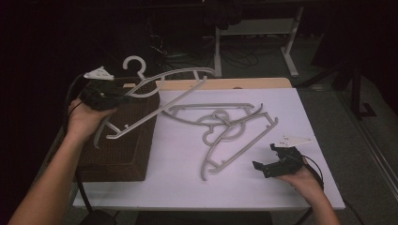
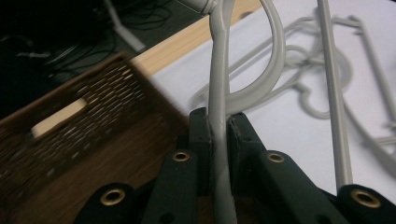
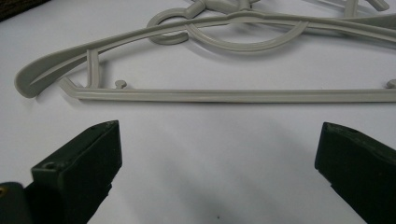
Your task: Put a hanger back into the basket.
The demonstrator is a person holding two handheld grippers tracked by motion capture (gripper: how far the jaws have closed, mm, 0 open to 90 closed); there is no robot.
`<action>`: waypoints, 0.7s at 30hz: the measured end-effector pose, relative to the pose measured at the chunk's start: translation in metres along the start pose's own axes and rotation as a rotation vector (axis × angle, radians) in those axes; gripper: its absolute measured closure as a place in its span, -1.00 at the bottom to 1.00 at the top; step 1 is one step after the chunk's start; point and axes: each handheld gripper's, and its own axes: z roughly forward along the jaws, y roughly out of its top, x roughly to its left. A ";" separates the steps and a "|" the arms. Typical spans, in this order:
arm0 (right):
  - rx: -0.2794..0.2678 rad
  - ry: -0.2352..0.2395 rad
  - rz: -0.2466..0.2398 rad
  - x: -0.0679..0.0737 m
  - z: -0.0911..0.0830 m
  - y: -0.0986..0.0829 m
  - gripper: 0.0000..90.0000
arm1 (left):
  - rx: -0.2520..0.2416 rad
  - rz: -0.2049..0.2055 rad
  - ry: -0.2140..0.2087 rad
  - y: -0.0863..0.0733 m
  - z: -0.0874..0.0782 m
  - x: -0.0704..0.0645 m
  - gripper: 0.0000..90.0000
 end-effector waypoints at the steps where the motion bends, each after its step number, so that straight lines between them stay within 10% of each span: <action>1: 0.000 -0.001 0.001 0.000 0.000 0.000 -0.98 | -0.002 -0.004 0.009 -0.004 -0.004 0.006 0.82; 21: 0.002 -0.028 0.039 -0.006 -0.001 -0.003 -0.98 | 0.017 -0.082 0.156 -0.085 -0.046 0.092 0.82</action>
